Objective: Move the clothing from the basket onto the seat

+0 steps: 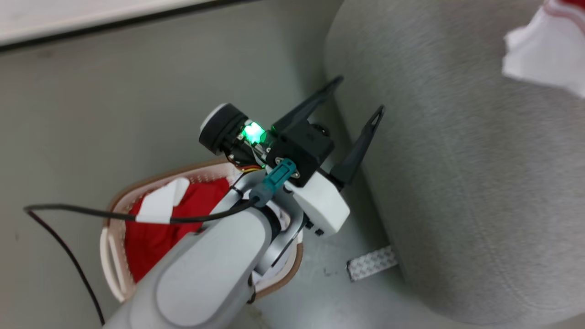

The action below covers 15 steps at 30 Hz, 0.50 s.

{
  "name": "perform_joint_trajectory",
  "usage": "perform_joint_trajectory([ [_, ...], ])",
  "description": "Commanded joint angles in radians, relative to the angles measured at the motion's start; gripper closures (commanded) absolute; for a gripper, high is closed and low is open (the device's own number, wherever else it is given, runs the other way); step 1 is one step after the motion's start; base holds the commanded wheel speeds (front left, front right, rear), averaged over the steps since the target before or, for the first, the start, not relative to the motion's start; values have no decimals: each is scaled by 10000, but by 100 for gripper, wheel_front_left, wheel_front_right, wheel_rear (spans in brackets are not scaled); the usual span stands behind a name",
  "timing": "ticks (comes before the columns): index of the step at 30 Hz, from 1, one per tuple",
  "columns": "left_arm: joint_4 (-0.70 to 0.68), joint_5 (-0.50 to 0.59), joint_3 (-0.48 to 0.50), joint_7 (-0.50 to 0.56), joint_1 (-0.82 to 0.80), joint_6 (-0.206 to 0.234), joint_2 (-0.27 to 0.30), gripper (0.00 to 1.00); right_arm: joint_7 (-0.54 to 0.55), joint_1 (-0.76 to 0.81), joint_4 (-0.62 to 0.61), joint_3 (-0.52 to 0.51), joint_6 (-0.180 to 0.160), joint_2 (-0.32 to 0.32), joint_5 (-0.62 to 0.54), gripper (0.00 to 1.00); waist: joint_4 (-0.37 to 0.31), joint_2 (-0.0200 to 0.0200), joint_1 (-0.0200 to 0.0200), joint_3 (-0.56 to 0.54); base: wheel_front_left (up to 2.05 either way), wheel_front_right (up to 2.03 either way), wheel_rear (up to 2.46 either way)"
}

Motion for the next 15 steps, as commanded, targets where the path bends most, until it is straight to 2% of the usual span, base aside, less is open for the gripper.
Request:
perform_joint_trajectory([
  [1, 20, 161, -4, -69, -249, -28, -65, 0, -12, -320, 292, -194, -25, -73, -11, 100, 824, -1, -3, 1092, 0, 0, 0],
  [9, -215, 425, -57, -292, -825, 83, -243, 0, 159, -1641, 2232, -1132, -25, -543, -508, 100, 1523, -1, -3, 2081, 0, 0, 0],
  [15, -363, 449, -125, -446, -572, 294, -219, 0, 6, -2044, 4530, -2349, -26, -217, -1244, 100, 2080, -1, -3, 2363, 0, 0, 0],
])
